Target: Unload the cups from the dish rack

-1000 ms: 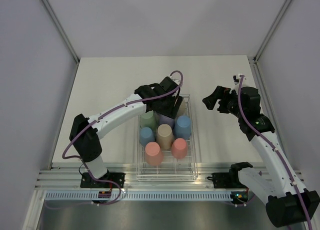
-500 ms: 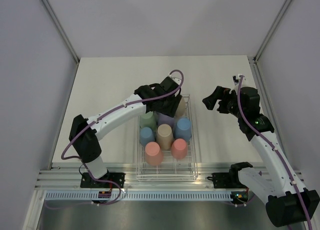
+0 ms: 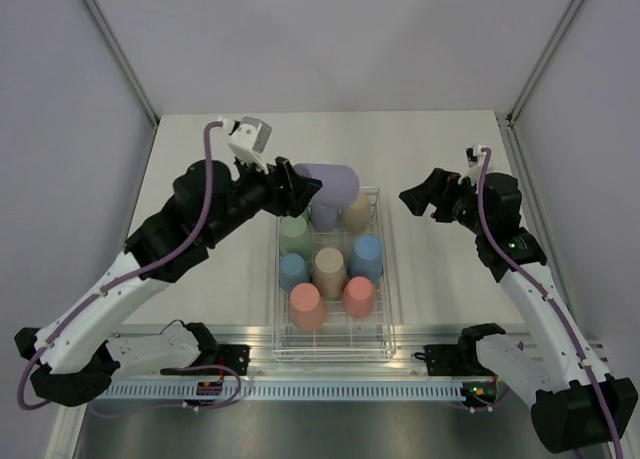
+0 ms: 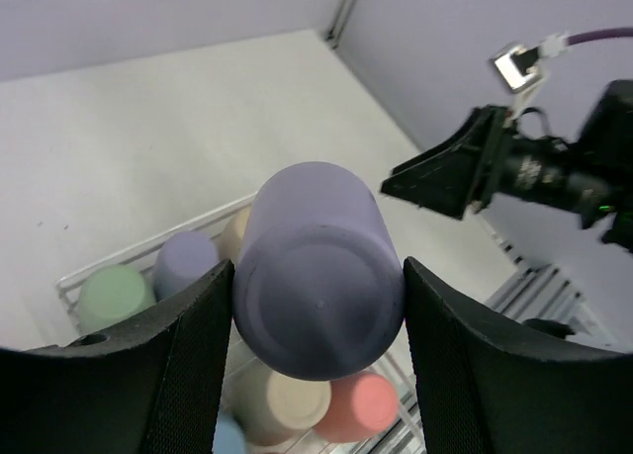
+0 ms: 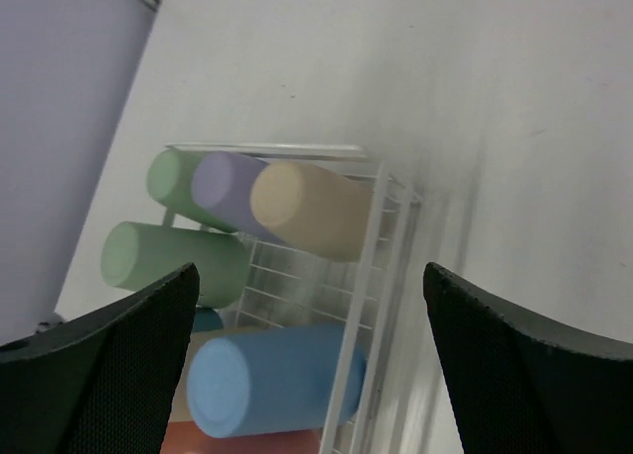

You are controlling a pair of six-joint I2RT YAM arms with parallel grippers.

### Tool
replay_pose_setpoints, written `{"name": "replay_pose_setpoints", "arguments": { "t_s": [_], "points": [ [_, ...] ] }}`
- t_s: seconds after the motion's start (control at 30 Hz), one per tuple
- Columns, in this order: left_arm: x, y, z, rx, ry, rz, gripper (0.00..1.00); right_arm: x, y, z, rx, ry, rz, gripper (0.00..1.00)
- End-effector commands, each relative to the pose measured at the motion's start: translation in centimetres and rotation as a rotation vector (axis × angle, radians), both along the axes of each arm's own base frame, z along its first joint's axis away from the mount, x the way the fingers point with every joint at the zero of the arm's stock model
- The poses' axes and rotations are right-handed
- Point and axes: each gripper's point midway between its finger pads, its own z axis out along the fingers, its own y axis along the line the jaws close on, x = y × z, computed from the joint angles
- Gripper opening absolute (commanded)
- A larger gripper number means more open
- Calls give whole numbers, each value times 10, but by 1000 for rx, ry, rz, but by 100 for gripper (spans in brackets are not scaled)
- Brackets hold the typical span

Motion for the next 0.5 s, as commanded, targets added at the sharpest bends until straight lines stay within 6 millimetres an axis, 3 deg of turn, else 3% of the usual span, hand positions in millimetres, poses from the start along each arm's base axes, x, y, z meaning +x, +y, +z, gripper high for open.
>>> {"name": "replay_pose_setpoints", "arguments": {
  "t_s": [0.0,0.03,0.07,0.1,0.17,0.3,0.33,0.37,0.43,0.47],
  "points": [
    [-13,-18,18,-168,-42,-103,2,-10,43,35,177,-131,237,98],
    [-20,-19,19,-195,-50,-135,2,-17,54,47,272,-133,284,98],
    [-22,-20,19,-208,-52,-151,2,-26,62,45,333,-126,346,98],
    [-24,-21,19,-222,-52,-159,2,-38,72,75,402,-247,450,98],
    [-27,-18,17,-252,-65,-163,2,-58,77,101,529,-335,539,98],
    [-25,-8,12,-306,-98,-134,2,-81,80,119,628,-385,640,98],
    [-18,-3,1,-305,-88,-108,2,-86,80,121,654,-385,659,98],
    [-18,3,7,-339,-114,-96,2,-90,80,119,673,-385,672,98],
    [-7,12,-12,-349,-77,-53,2,-100,78,125,740,-398,707,98],
    [-8,12,-1,-402,-107,-78,2,-103,79,126,762,-397,723,98]
  ]
}}
